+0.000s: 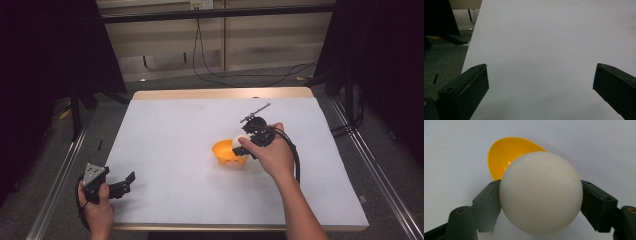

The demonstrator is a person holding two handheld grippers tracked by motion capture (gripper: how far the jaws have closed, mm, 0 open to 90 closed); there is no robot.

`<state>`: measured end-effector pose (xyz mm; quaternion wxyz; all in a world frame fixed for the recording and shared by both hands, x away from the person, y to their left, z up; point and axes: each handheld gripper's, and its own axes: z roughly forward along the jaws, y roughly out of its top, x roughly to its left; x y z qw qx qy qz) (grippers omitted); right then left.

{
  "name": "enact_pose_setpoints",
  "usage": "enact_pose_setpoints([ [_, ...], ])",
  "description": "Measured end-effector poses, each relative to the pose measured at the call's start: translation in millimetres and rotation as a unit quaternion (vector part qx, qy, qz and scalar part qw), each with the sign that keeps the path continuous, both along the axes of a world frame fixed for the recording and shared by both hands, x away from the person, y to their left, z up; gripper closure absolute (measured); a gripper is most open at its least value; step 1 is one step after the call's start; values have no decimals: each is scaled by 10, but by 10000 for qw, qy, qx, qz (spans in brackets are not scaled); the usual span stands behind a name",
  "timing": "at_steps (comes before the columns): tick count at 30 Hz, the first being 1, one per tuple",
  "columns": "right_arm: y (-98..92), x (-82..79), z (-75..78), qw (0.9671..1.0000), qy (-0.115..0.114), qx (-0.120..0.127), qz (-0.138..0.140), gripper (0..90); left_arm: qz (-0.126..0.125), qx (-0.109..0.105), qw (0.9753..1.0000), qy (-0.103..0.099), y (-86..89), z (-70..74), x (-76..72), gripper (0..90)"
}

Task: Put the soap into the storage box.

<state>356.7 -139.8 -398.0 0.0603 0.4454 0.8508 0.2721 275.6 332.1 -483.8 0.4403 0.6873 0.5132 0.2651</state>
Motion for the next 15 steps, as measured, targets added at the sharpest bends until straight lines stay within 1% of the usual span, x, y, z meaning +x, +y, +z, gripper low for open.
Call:
enact_pose_setpoints([
  [7,71,15,-20,9999,-28,32,-101,238,-8,-25,10000,10,-1,-1,2,0],
  [9,96,26,-32,9999,-10,52,-151,238,-12,-5,10000,7,1,0,4,0],
  [13,135,51,-65,9999,32,50,-149,238,-11,-13,10000,12,4,0,4,0],
  [15,157,68,-91,9997,96,52,-201,238,-13,-15,10000,14,3,0,5,0],
])
